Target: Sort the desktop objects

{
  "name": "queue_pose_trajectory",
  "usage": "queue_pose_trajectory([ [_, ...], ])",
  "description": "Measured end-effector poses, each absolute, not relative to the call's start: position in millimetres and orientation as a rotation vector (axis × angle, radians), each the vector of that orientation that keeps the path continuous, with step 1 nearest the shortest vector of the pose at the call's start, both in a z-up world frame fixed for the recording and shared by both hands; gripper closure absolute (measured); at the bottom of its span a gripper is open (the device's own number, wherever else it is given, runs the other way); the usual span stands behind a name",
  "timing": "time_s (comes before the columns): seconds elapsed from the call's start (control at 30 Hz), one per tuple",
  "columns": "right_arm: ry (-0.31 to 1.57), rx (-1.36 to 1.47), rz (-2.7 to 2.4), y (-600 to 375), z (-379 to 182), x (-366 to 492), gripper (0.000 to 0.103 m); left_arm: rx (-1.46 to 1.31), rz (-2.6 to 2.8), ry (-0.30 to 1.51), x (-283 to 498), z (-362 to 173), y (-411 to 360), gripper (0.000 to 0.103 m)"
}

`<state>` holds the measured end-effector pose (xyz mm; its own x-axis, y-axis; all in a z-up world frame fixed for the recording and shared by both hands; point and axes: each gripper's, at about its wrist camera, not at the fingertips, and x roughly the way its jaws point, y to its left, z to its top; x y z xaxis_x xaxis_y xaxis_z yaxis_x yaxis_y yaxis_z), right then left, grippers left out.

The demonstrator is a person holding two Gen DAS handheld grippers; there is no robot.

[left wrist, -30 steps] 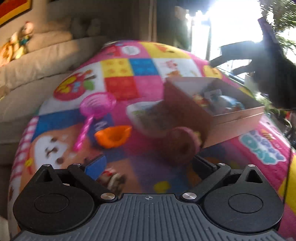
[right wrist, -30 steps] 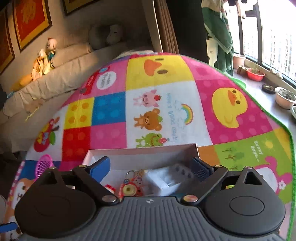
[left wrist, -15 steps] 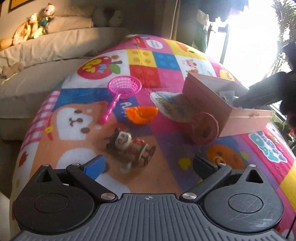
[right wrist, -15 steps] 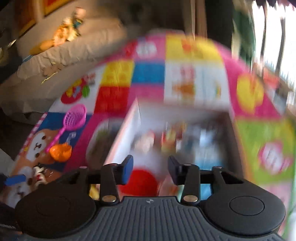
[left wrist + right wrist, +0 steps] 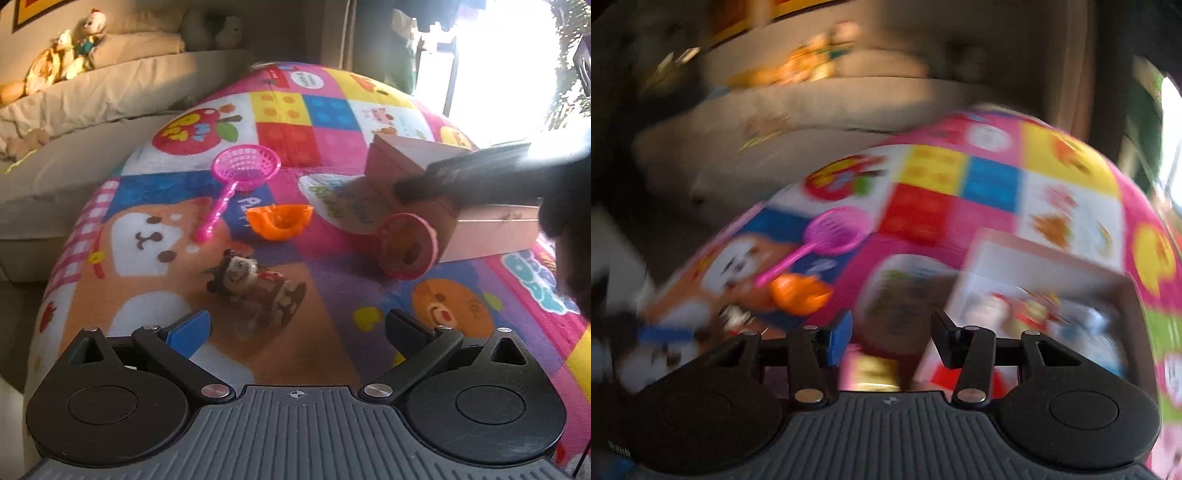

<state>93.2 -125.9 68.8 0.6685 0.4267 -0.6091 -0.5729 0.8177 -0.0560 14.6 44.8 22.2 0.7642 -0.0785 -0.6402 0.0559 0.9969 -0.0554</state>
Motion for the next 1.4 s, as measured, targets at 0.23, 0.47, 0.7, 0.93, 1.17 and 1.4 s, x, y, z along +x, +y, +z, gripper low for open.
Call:
queue_pose_trajectory([
  [0.23, 0.583, -0.428, 0.55, -91, 31, 73, 0.07, -0.016, -0.022, 0.713, 15, 22, 58, 0.0],
  [0.47, 0.693, -0.182, 0.577, -154, 35, 47, 0.092, 0.014, -0.062, 0.701, 29, 20, 50, 0.0],
  [0.7, 0.742, 0.026, 0.387, -230, 27, 51, 0.09, 0.047, -0.062, 0.715, 57, 12, 50, 0.0],
  [0.93, 0.594, -0.121, 0.51, -200, 34, 22, 0.042, 0.048, -0.259, 0.747, 52, 8, 33, 0.0],
  [1.17, 0.626, -0.141, 0.48, -170, 18, 41, 0.028, 0.083, -0.344, 0.735, 26, 11, 14, 0.0],
  [1.4, 0.7, -0.062, 0.483, -182, 20, 53, 0.047, 0.064, -0.273, 0.729, 28, 15, 21, 0.0],
])
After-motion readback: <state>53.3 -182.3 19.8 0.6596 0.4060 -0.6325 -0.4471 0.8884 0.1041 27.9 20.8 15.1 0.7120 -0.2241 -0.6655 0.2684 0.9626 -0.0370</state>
